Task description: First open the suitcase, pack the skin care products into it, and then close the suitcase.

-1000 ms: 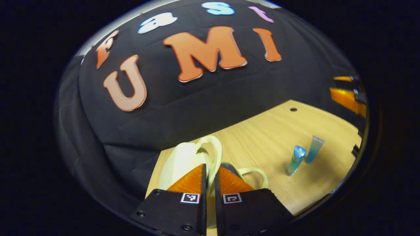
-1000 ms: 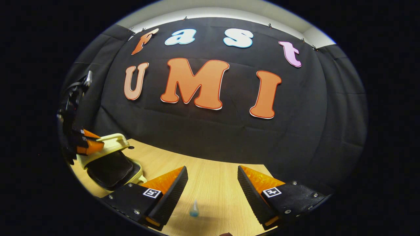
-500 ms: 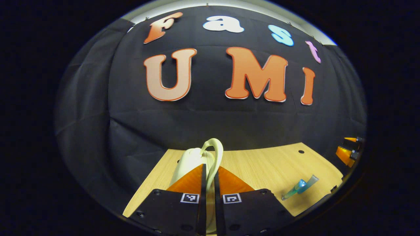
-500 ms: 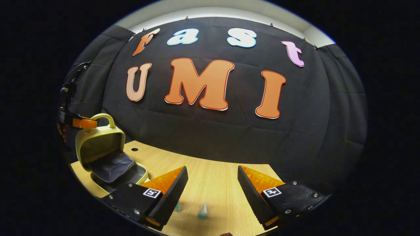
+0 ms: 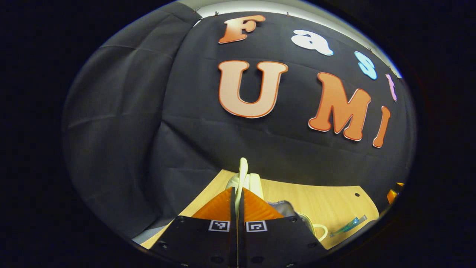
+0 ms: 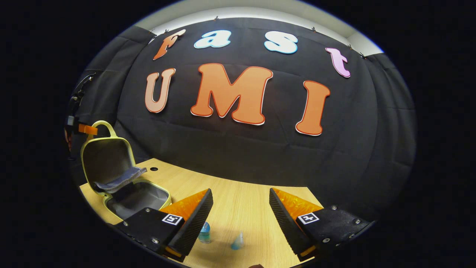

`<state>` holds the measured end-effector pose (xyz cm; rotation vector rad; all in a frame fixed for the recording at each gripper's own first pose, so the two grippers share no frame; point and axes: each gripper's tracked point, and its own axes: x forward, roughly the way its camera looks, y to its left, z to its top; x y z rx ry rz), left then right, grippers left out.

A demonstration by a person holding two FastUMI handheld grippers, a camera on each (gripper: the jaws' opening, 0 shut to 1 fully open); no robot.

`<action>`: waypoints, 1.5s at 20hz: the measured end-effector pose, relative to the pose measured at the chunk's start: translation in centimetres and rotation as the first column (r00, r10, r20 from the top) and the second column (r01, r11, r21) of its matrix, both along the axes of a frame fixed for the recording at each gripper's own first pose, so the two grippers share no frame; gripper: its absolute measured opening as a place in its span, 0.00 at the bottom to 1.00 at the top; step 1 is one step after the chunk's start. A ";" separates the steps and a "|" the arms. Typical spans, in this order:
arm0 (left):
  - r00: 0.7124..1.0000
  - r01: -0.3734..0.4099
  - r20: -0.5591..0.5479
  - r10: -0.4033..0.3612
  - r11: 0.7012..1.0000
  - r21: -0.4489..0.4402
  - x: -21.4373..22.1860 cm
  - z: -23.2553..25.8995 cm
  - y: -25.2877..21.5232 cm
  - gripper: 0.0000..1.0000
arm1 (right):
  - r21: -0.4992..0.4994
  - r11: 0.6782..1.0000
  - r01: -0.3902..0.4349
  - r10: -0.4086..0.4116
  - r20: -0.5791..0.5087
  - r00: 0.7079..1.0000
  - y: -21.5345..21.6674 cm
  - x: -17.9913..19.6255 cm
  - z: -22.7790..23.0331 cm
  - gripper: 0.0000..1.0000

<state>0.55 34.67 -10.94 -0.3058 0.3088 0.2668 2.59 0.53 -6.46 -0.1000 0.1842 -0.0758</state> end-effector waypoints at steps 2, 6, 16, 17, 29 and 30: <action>0.999 -0.039 -0.026 0.038 0.999 -0.018 -0.7 -1.6 2.9 0.01 | 0.001 1.000 -0.004 0.004 -0.005 1.000 0.9 0.4 -0.1 0.96; 0.986 -0.123 -0.116 0.116 0.991 -0.056 -1.9 -6.4 8.3 0.02 | 0.005 1.000 -0.006 0.006 -0.019 1.000 2.6 1.1 -0.4 0.97; 0.934 -0.211 -0.313 0.174 0.974 -0.088 -3.9 -18.2 14.3 0.02 | -0.006 1.000 0.007 -0.007 -0.060 0.998 5.4 1.6 -1.0 0.96; 0.924 -0.223 -0.339 0.176 0.969 -0.105 -4.3 -19.7 14.6 0.02 | -0.001 1.000 0.003 -0.004 -0.062 0.998 5.7 1.4 -1.0 0.97; 0.902 -0.089 -0.408 0.141 0.986 0.143 -2.9 -18.6 12.4 0.76 | 0.038 0.998 0.042 -0.039 -0.097 0.995 6.1 -0.4 -2.4 0.96; 0.917 -0.064 -0.382 0.113 0.989 0.137 -2.5 -17.1 11.5 0.78 | 0.043 0.998 0.042 -0.037 -0.102 0.994 5.9 -0.6 -2.7 0.96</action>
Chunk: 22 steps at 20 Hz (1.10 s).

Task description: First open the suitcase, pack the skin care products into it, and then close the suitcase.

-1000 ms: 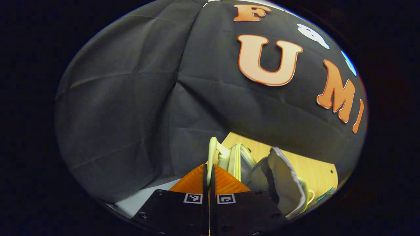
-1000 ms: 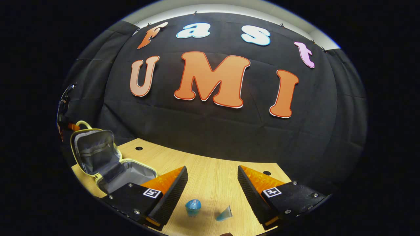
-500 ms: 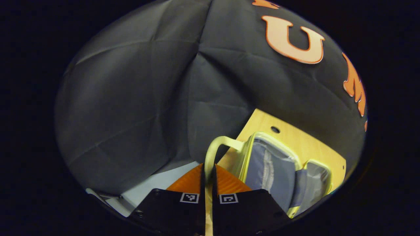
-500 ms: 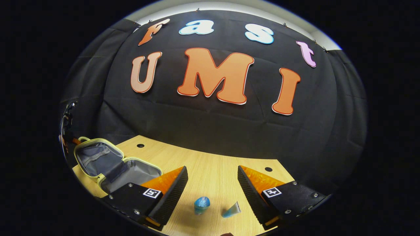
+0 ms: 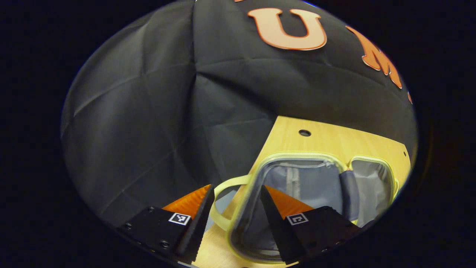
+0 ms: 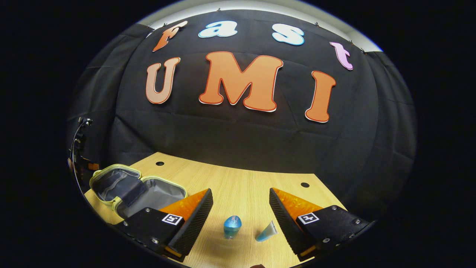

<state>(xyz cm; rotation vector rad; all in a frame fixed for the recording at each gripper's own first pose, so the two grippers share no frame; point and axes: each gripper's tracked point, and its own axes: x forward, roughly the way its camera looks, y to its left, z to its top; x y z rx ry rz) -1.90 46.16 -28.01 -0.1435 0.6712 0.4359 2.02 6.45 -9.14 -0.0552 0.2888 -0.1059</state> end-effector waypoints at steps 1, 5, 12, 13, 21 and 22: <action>0.999 0.024 0.030 -0.024 1.000 0.001 0.4 1.8 -0.8 0.78 | 0.003 1.000 -0.005 0.005 -0.007 1.000 -0.1 -0.1 -0.2 0.96; 0.980 0.146 0.127 -0.151 0.988 0.044 0.7 6.9 -5.9 0.99 | 0.011 0.999 -0.031 0.032 -0.024 0.999 -1.1 -0.6 -1.3 0.97; 0.934 0.288 0.200 -0.296 0.955 0.065 1.3 10.5 -14.8 0.99 | 0.032 0.996 -0.082 0.085 -0.111 0.990 -4.2 -2.4 -5.6 0.97; 0.923 0.315 0.212 -0.322 0.947 0.067 1.3 10.9 -16.8 0.99 | 0.036 0.996 -0.086 0.089 -0.123 0.988 -4.5 -2.6 -6.3 0.97; 0.752 0.635 0.180 -0.634 0.770 0.059 0.7 10.9 -34.4 0.99 | 0.082 0.987 -0.135 0.151 -0.244 0.958 -6.1 -4.1 -11.8 0.97; 0.739 0.654 0.179 -0.650 0.755 0.043 0.4 10.6 -36.1 0.99 | 0.088 0.987 -0.138 0.157 -0.260 0.953 -6.2 -4.2 -12.2 0.97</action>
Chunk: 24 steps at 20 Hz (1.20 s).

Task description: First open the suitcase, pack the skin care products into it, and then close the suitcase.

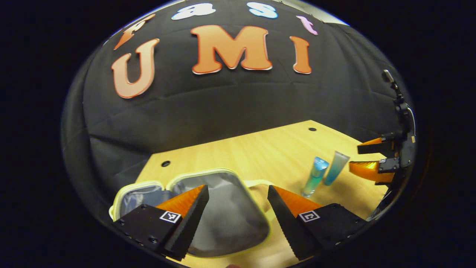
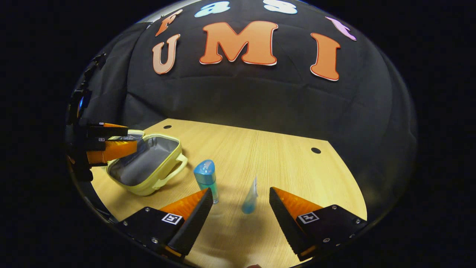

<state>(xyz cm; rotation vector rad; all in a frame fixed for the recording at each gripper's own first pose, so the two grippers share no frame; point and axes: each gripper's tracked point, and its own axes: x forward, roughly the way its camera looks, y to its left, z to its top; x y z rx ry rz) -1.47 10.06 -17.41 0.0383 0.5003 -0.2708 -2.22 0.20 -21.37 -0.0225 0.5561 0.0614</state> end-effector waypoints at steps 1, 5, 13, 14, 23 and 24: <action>1.000 0.024 -0.007 -0.024 1.000 -0.015 -0.1 -0.1 -1.4 0.99 | 0.003 1.000 -0.010 0.010 -0.011 1.000 0.1 -0.2 -0.4 0.97; 0.994 0.099 -0.038 -0.100 0.994 -0.039 -0.2 -1.4 -6.7 0.99 | -0.003 0.999 -0.045 0.045 -0.040 0.998 -0.4 -0.2 -1.5 0.98; 0.978 0.177 -0.102 -0.184 0.981 -0.075 0.6 -5.5 -14.3 0.99 | -0.010 0.995 -0.102 0.101 -0.099 0.990 -2.1 -0.4 -4.6 0.98; 0.974 0.185 -0.115 -0.194 0.979 -0.083 0.8 -6.2 -15.3 0.99 | -0.009 0.994 -0.104 0.103 -0.104 0.989 -2.3 -0.5 -4.9 0.98; 0.967 0.144 -0.182 -0.180 0.970 -0.197 4.2 -11.1 -20.0 0.96 | 0.020 0.994 -0.109 0.110 -0.116 0.987 -2.8 0.5 -7.7 0.98; 0.968 0.139 -0.178 -0.176 0.969 -0.205 4.5 -11.4 -20.2 0.88 | 0.018 0.994 -0.111 0.112 -0.112 0.987 -2.7 0.9 -8.1 0.98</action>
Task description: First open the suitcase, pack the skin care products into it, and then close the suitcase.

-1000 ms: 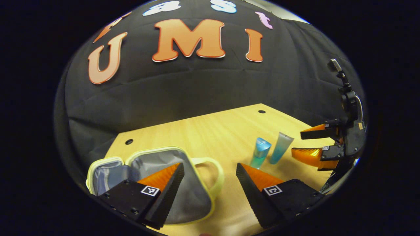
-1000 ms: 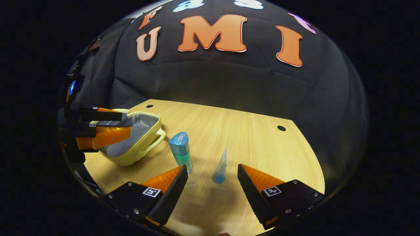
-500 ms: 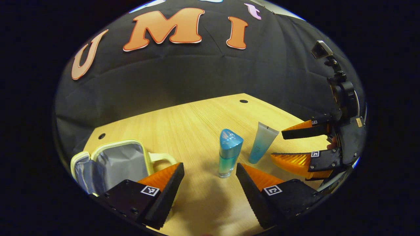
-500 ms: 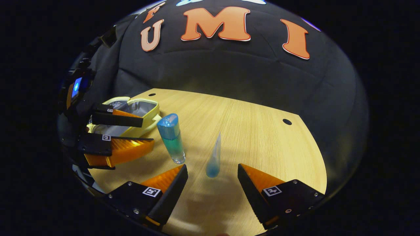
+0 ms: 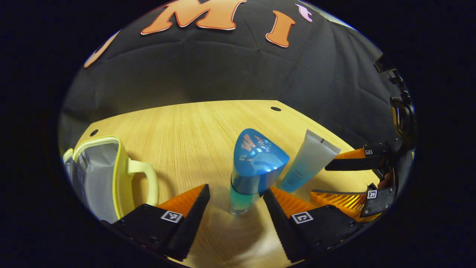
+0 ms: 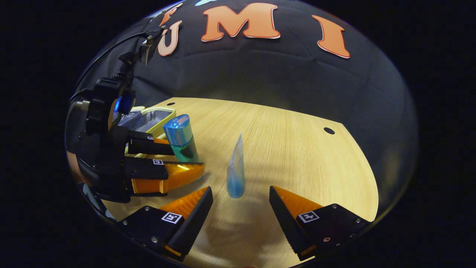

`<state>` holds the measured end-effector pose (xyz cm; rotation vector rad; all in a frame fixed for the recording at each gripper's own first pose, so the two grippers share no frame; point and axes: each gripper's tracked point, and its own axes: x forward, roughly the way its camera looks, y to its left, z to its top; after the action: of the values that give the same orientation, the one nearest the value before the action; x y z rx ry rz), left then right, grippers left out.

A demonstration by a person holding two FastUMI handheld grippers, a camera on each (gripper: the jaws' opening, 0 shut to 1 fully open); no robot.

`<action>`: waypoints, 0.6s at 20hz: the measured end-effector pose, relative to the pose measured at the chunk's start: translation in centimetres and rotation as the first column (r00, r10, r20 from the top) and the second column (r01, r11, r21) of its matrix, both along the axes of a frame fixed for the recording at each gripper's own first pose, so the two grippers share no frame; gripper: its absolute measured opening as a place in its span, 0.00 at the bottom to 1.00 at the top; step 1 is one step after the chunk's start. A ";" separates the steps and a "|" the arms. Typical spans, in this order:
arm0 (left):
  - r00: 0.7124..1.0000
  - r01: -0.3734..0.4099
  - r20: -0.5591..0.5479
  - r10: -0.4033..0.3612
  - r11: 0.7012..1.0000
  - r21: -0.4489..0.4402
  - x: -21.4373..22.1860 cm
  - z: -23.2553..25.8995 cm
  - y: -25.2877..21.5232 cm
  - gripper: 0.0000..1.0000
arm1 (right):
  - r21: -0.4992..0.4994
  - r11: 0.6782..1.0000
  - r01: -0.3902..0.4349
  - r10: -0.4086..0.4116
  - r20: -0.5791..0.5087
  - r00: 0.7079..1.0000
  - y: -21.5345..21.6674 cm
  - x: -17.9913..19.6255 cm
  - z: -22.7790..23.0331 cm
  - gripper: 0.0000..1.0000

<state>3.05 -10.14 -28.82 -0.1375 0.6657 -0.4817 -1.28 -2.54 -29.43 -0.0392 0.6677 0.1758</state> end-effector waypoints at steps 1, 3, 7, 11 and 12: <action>1.000 -0.003 0.000 0.003 1.000 -0.008 0.4 -0.3 -0.2 0.83 | 0.002 1.000 -0.002 0.002 0.000 1.000 0.2 0.3 -0.3 0.98; 1.000 -0.015 0.012 0.015 1.000 -0.024 0.3 0.0 -0.5 0.66 | 0.012 1.000 0.000 0.000 -0.007 1.000 0.6 1.1 -1.2 0.98; 0.997 -0.038 0.060 0.039 0.999 -0.015 0.5 1.9 0.0 0.47 | 0.055 0.998 0.007 -0.006 -0.028 1.000 1.5 2.1 -2.2 0.98; 0.996 -0.066 0.063 0.065 0.998 0.005 -0.1 3.5 1.6 0.46 | 0.106 0.994 0.015 -0.010 -0.047 0.999 2.0 2.7 -2.2 0.82; 0.995 -0.083 0.055 0.082 0.997 0.011 -0.4 3.6 2.2 0.46 | 0.119 0.993 0.016 -0.010 -0.051 0.999 2.3 3.0 -2.1 0.74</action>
<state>2.69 -7.95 -25.20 -0.1383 0.6070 -0.4005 1.72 -0.26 -31.53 0.0850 0.7059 0.2049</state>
